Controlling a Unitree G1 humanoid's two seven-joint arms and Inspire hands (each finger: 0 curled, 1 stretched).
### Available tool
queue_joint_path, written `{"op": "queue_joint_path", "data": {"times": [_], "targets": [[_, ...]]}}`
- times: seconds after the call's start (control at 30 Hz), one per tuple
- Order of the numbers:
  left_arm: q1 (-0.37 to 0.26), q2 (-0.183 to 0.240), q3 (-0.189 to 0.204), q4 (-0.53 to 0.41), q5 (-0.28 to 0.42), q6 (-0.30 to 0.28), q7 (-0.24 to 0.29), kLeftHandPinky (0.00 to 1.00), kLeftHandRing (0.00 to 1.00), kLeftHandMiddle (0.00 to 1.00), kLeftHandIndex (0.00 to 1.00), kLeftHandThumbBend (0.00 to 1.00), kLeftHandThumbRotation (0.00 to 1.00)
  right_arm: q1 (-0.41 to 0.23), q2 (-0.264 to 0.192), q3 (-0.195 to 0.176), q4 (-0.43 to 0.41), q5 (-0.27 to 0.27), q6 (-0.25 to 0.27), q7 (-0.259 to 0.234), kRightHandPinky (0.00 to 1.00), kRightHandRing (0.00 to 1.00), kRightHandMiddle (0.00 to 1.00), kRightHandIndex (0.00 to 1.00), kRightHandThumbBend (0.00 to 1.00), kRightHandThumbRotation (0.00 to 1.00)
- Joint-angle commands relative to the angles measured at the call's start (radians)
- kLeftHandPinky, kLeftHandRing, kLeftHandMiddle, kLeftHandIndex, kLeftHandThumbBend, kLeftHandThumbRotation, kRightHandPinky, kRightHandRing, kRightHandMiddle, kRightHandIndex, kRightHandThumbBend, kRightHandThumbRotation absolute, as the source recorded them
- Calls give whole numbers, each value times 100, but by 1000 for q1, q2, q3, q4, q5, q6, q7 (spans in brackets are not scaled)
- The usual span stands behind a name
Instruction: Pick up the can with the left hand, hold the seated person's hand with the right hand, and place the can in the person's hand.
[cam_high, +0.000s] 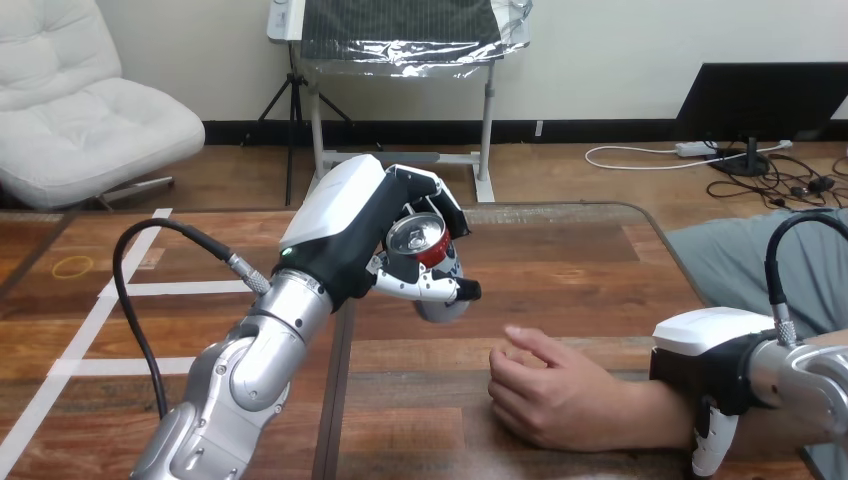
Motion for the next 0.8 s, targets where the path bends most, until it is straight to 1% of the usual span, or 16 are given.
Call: {"op": "queue_joint_path", "data": {"times": [0.0, 0.17, 0.3, 0.47, 0.6, 0.77], "targets": [[-53, 8, 40, -24, -11, -8, 8, 32, 38, 45, 47, 64, 0, 35, 12, 10, -2, 4, 6, 4, 23, 33, 44, 46, 67, 0], [-53, 5, 42, -21, -16, -9, 6, 32, 38, 45, 47, 64, 0, 44, 7, -6, -3, 13, -3, -20, 21, 30, 41, 43, 68, 0], [-54, 3, 44, -17, -20, -11, 4, 32, 38, 44, 47, 64, 0, 46, 4, -12, -4, 15, -2, -29, 19, 29, 40, 42, 69, 0], [-56, 0, 44, -15, -20, -6, -1, 32, 37, 44, 47, 64, 0, 59, 7, -37, -12, 36, 8, -56, 18, 27, 39, 40, 69, 0], [-57, -4, 44, -15, -22, -1, -5, 32, 37, 44, 47, 64, 0, 66, 9, -56, -20, 56, 20, -64, 15, 25, 36, 38, 69, 0], [-58, -10, 47, -12, -29, 0, -11, 32, 37, 44, 47, 64, 0, 76, 6, -81, -31, 81, 18, -84, 13, 21, 33, 36, 70, 0]]}}
